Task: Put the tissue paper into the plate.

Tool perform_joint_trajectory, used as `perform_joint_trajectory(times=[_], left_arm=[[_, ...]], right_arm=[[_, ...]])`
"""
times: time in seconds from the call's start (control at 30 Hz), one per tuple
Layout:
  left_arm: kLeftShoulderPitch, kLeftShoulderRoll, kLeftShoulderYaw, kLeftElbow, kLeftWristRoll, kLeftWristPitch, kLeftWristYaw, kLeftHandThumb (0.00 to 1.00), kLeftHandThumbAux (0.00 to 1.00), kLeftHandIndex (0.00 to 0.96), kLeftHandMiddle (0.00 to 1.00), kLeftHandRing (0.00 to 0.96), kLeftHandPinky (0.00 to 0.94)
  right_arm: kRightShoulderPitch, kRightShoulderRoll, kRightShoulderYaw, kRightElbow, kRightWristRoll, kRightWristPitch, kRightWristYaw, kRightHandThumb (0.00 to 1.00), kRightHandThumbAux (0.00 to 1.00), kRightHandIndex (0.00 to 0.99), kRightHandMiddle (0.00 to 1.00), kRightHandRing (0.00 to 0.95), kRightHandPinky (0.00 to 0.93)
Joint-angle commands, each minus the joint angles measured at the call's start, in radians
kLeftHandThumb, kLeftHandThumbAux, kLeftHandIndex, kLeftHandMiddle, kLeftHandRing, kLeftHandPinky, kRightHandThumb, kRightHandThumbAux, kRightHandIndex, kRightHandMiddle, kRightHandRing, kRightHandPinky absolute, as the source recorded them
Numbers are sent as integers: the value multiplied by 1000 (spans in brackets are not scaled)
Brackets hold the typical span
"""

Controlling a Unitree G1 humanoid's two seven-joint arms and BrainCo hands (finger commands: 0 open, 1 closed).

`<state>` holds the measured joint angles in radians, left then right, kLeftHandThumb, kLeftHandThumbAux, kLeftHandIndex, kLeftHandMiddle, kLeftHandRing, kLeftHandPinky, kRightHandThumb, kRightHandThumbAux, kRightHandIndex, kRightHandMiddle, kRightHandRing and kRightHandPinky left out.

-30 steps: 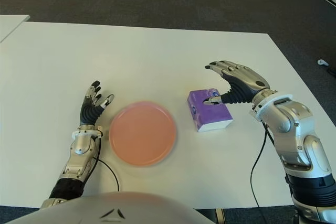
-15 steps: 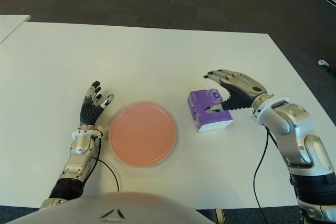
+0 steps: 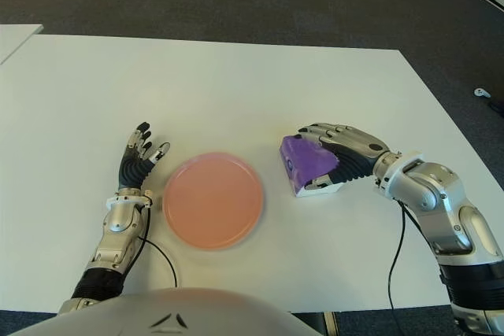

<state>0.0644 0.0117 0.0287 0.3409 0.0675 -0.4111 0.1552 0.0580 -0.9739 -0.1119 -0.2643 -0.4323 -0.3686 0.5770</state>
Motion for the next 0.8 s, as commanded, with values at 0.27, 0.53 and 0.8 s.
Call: perform_joint_trajectory(times=[0.27, 0.53, 0.8], left_arm=[[35, 10, 10, 25, 1, 19, -7, 0, 636, 0, 0, 0, 0], [30, 5, 19, 32, 5, 16, 9, 0, 644, 0, 0, 0, 0], [25, 7, 24, 52, 10, -12, 10, 0, 650, 0, 0, 0, 0]], right_arm=[[-6, -21, 45, 31, -72, -25, 4, 15, 445, 0, 0, 0, 0], [-21, -3, 79, 100, -132, -47, -49, 16, 448, 0, 0, 0, 0], [-75, 17, 125, 193, -182, -56, -112, 27, 444, 0, 0, 0, 0]])
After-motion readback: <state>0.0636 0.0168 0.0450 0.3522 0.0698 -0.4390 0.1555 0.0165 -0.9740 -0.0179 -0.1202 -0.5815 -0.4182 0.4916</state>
